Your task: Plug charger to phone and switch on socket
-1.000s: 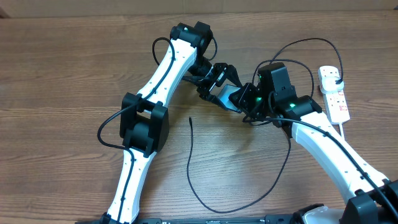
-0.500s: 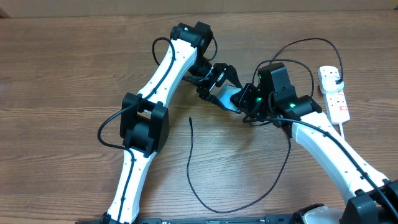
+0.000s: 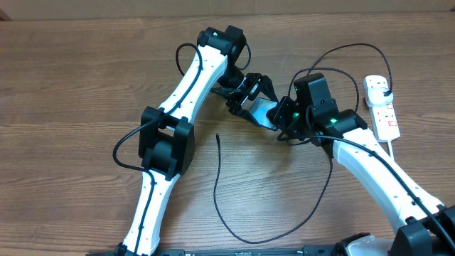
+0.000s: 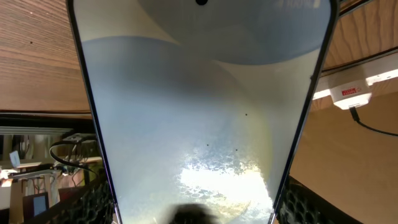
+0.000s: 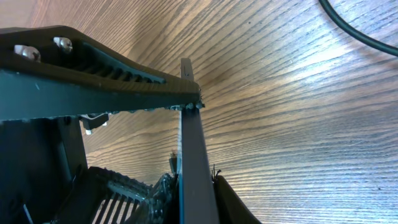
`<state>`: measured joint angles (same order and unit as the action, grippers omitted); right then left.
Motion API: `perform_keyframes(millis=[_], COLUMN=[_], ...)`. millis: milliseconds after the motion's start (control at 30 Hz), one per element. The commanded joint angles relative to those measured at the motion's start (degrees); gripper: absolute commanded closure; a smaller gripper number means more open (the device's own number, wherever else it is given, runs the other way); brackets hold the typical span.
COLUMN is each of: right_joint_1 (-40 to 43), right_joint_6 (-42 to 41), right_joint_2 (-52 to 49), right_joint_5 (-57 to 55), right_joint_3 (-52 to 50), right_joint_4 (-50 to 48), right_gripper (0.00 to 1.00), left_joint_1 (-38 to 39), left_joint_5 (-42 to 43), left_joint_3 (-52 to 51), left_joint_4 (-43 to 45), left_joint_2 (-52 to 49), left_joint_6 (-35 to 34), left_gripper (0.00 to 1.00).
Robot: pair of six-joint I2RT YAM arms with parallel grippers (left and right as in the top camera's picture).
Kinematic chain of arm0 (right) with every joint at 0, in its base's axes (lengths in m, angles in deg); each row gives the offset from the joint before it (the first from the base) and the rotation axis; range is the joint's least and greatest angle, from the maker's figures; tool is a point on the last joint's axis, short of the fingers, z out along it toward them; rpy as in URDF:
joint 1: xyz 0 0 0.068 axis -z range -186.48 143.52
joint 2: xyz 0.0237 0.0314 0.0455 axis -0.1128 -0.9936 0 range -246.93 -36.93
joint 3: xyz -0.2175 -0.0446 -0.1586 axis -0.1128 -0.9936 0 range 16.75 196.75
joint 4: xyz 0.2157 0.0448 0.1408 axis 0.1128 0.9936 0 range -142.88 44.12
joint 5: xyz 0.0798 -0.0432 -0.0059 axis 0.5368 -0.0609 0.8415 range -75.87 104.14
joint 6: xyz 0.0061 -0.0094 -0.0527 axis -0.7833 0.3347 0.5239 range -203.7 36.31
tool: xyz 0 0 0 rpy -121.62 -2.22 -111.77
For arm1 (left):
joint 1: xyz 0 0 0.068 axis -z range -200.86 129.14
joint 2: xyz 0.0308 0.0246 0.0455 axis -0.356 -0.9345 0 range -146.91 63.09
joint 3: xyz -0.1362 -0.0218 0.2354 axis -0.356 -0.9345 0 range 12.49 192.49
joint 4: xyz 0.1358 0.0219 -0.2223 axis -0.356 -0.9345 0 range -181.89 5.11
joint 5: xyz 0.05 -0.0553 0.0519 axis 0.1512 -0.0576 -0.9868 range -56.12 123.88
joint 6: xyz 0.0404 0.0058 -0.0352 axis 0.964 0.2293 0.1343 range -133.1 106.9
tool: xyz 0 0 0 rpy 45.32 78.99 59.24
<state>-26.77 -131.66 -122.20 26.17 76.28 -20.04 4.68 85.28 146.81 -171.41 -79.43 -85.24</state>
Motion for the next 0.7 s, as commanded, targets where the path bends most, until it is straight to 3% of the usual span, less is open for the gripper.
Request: perform_keyframes(millis=[0, 667], right_joint_1=[-0.02, 0.0], right_joint_6=[0.2, 0.2], right_joint_2=[-0.04, -0.04], right_joint_5=[-2.05, -2.16], right_joint_3=[0.52, 0.52], right_joint_4=[0.13, 0.48], right_gripper=[0.85, 0.96], left_joint_1=[0.72, 1.11], left_joint_5=[1.14, 1.01], left_joint_3=[1.7, 1.7], left_joint_4=[-0.17, -0.15], left_joint_2=[-0.2, -0.2], left_joint_6=[-1.4, -1.31], left_gripper=[0.96, 0.96])
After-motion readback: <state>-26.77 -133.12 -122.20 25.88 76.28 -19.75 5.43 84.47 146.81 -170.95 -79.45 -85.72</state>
